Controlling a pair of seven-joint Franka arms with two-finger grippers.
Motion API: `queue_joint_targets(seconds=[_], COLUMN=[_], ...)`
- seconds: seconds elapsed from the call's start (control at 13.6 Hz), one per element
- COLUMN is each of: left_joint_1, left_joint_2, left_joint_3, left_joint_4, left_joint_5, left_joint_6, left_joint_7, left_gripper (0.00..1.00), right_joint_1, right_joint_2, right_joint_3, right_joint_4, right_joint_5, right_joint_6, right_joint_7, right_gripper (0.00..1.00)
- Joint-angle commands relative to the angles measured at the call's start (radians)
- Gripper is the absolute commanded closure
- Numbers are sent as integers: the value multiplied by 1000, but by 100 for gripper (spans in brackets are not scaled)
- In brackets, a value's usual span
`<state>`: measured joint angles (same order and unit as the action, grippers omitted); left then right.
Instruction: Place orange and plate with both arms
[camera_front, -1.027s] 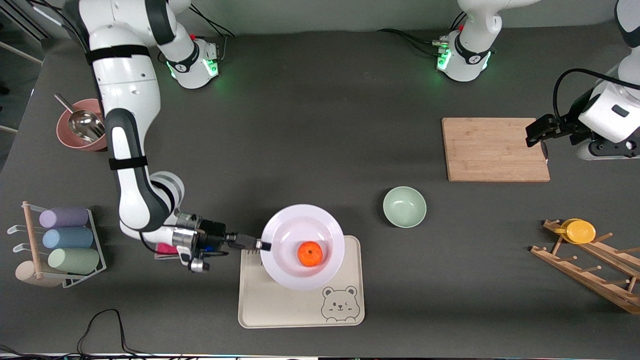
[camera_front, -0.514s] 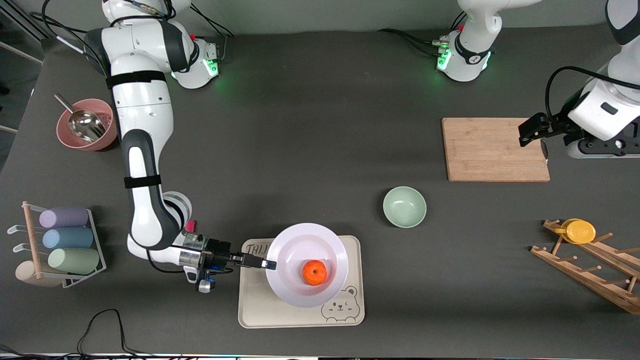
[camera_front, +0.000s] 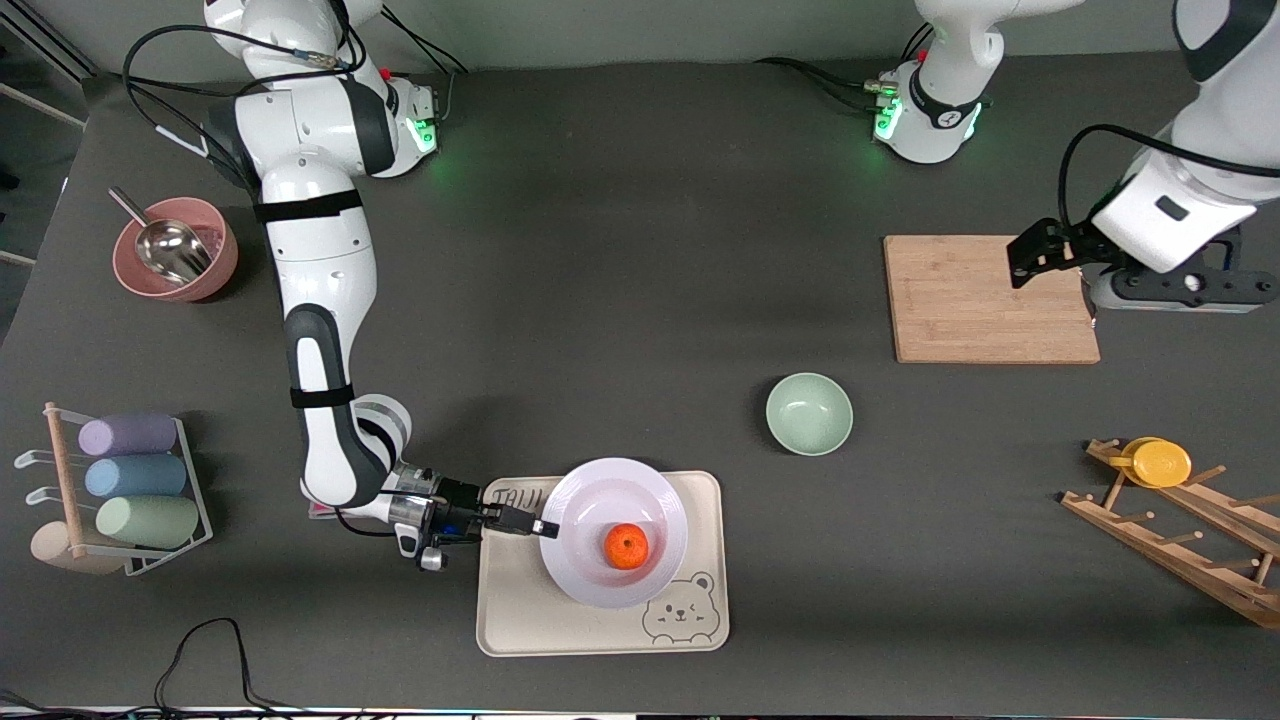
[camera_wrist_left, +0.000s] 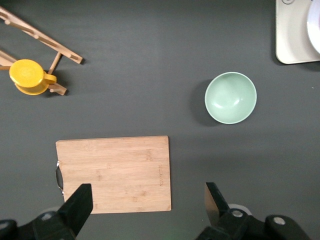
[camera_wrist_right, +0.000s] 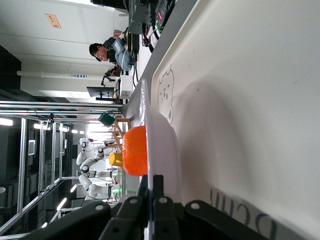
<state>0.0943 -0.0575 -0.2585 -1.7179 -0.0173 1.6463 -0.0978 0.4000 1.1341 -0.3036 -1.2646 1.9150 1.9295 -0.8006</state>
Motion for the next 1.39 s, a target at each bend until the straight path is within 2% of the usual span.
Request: queue_joint_targets(seconds=[0.0, 0.51, 0.59, 0.73, 1.25, 1.32], left_joint_1=[-5, -2, -1, 2, 2, 2], left_joint_2=[-21, -18, -18, -16, -16, -16], left_joint_3=[1, 4, 4, 4, 4, 4], left_joint_4=[-2, -2, -2, -2, -2, -2], left_joint_5=[7, 3, 3, 3, 3, 2], left_joint_6=[1, 0, -2, -2, 0, 0], left_joint_7=[-3, -5, -5, -5, -5, -5], left_gripper=[0, 0, 0, 0, 0, 0], right_joint_1=[3, 8, 8, 8, 2, 0], right_joint_2=[25, 33, 32, 32, 16, 16], right_joint_3=[4, 4, 4, 4, -3, -3], right_joint_4=[36, 34, 34, 34, 34, 34], right_joint_5=[29, 36, 36, 36, 3, -13], right_joint_6=[23, 23, 23, 23, 23, 23], right_joint_7=[-35, -48, -48, -48, -17, -16], right_gripper=[100, 100, 86, 77, 74, 66])
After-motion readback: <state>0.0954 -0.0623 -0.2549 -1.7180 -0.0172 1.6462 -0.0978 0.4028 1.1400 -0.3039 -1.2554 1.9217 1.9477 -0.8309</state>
